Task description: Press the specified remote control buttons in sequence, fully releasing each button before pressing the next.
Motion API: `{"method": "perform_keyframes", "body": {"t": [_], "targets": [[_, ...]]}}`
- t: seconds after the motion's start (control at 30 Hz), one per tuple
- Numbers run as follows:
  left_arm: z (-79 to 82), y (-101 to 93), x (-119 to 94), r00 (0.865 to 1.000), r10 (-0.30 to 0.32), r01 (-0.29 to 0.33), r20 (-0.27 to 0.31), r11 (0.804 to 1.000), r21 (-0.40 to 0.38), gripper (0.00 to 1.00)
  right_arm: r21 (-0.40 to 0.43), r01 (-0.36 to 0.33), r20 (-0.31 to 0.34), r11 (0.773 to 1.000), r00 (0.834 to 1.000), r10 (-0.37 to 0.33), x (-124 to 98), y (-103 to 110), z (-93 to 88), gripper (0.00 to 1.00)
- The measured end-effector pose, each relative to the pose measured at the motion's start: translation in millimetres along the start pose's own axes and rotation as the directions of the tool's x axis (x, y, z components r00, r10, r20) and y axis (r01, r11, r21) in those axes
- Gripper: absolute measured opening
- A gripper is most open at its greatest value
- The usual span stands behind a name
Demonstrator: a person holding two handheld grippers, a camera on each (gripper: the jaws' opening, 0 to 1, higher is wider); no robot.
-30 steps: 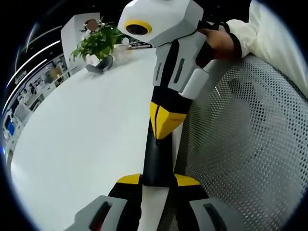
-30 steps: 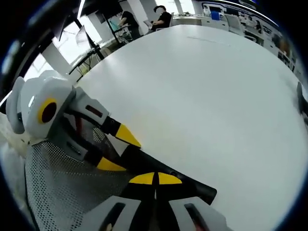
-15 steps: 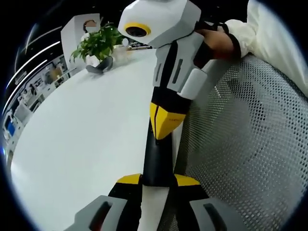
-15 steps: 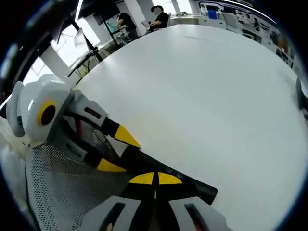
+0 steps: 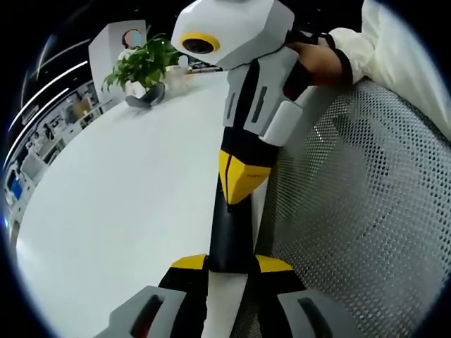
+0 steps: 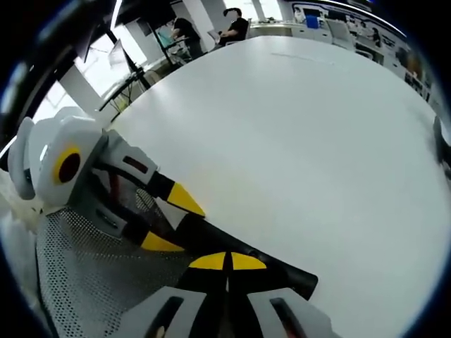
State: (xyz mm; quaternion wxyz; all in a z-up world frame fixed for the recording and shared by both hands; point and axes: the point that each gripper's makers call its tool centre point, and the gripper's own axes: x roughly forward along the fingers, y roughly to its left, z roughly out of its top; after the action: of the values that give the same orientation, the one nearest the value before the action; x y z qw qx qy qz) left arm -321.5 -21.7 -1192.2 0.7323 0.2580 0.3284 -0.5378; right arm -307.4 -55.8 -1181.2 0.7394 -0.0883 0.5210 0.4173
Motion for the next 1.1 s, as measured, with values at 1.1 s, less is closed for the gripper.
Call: {"method": "perform_keyframes", "body": {"t": [1.1], "targets": [[-0.3, -1.2, -0.1, 1.0, 0.002, -0.002, -0.001, 1.0, -0.004, 0.24, -0.07, -0.028, 0.005, 0.997, 1.0, 0.028, 3.2, 11.5, 2.5, 0.0]]}}
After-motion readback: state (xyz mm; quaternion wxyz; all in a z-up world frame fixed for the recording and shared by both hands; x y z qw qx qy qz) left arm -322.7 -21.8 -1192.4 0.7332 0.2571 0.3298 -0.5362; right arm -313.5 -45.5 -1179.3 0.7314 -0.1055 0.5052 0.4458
